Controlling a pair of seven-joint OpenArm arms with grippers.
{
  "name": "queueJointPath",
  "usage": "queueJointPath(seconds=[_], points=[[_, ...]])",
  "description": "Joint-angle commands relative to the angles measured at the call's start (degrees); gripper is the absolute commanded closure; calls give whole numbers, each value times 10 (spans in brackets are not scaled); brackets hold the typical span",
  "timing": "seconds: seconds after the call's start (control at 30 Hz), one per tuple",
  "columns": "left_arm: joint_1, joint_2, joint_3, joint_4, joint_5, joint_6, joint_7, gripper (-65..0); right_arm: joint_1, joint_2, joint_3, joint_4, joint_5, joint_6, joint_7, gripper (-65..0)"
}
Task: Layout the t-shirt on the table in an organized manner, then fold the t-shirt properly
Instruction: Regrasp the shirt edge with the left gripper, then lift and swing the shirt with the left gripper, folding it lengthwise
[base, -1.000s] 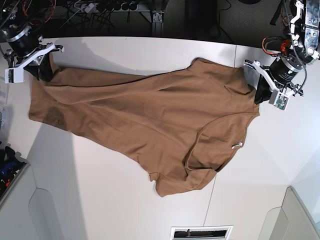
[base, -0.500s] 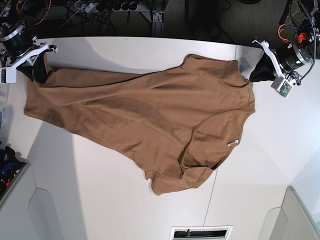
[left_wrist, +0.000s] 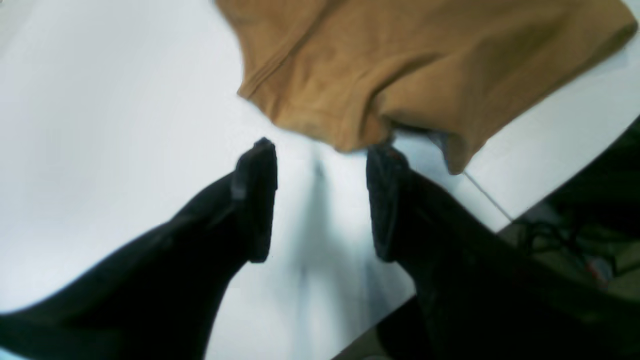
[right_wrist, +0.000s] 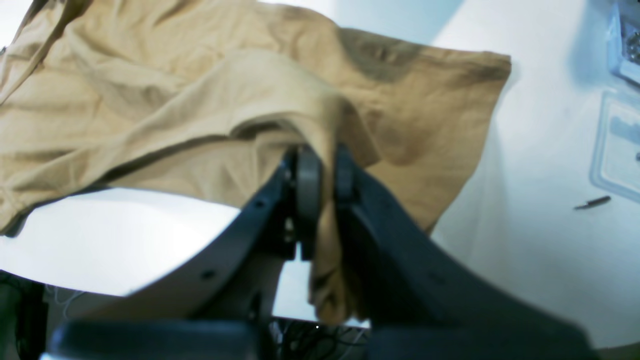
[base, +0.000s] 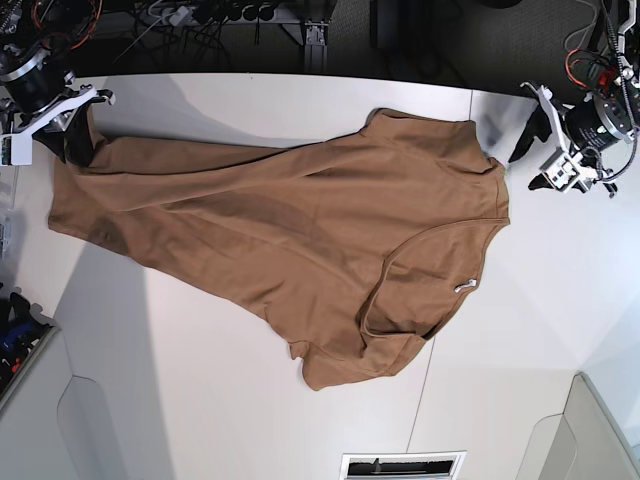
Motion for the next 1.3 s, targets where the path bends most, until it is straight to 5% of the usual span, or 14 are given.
queueJointPath(seconds=[0.0, 0.07, 0.2, 0.37, 0.63, 0.7, 0.77, 0.8, 0.9, 1.03, 1.27], points=[[0, -12, 14, 9, 19, -5, -33, -357, 0, 6, 5, 10, 11, 3, 16, 0], [-2, -16, 54, 8, 82, -4, -74, -361, 0, 6, 5, 10, 11, 3, 18, 0], [-26, -16, 105, -1, 166, 61, -82, -361, 0, 6, 5, 10, 11, 3, 18, 0], [-64, -16, 151, -28, 202, 100, -84, -361, 0, 6, 5, 10, 10, 3, 17, 0], [-109, -16, 236, -95, 259, 114, -118, -358, 0, 6, 5, 10, 11, 3, 18, 0], [-118, -16, 251, -112, 266, 150, -118, -261, 0, 6, 5, 10, 11, 3, 18, 0], [-125, -16, 257, -126, 268, 179, -114, -45, 0, 6, 5, 10, 11, 3, 18, 0], [-127, -16, 257, -130, 268, 185, -114, 0, 0, 6, 5, 10, 11, 3, 18, 0], [-128, -16, 257, -126, 263, 226, -90, 0, 0, 6, 5, 10, 11, 3, 17, 0], [-117, -16, 235, -63, 229, 335, -17, 0, 0, 6, 5, 10, 11, 3, 15, 0], [-18, -16, 113, 142, 186, 343, -15, 0, 0, 6, 5, 10, 30, 8, 6, 0]])
